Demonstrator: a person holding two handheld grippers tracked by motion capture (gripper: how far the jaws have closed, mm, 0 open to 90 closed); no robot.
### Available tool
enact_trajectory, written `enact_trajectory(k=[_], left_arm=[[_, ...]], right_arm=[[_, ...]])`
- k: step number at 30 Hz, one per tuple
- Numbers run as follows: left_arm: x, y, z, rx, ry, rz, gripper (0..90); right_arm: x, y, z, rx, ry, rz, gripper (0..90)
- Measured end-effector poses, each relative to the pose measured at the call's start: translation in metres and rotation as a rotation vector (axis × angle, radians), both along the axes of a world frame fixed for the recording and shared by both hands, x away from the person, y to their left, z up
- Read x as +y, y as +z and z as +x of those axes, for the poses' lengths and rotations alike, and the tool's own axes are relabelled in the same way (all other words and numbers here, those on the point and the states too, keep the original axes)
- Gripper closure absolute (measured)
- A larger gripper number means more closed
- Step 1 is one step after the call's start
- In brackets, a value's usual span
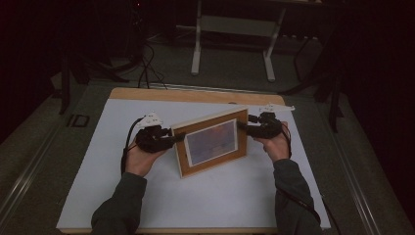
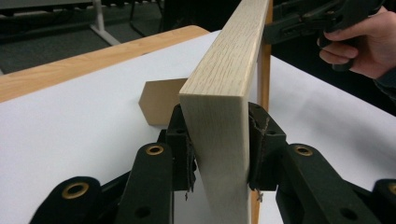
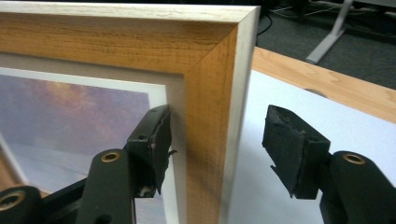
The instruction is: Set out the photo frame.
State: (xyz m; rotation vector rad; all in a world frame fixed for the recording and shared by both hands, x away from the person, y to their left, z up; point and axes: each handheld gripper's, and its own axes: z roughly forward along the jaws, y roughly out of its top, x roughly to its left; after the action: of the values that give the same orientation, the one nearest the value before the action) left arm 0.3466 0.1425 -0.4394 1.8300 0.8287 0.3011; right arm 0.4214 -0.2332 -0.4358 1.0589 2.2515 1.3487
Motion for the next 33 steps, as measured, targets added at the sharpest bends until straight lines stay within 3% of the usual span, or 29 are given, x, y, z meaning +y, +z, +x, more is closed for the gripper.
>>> enact_trajectory(k=[11,17,23,26,33], left_arm=[[0.001,0.000,-0.001,-0.032,0.087,0.030,59.0],[0.000,-0.006,-0.010,-0.017,0.149,0.011,58.3],[-0.003,-0.009,-0.021,-0.038,0.203,-0.010,63.0],[-0.001,-0.011,-0.019,-0.012,0.198,-0.051,65.3],[-0.001,-0.010,-0.015,-0.011,0.200,-0.047,65.7]], right_arm=[[0.003,-0.003,0.000,0.018,0.034,0.023,40.5],[0.003,-0.006,0.001,0.029,0.048,0.040,40.6],[0.003,-0.009,0.002,0.037,0.068,0.046,40.5],[0.003,-0.010,0.003,0.049,0.075,0.059,40.7],[0.002,-0.012,0.004,0.071,0.087,0.093,43.2]])
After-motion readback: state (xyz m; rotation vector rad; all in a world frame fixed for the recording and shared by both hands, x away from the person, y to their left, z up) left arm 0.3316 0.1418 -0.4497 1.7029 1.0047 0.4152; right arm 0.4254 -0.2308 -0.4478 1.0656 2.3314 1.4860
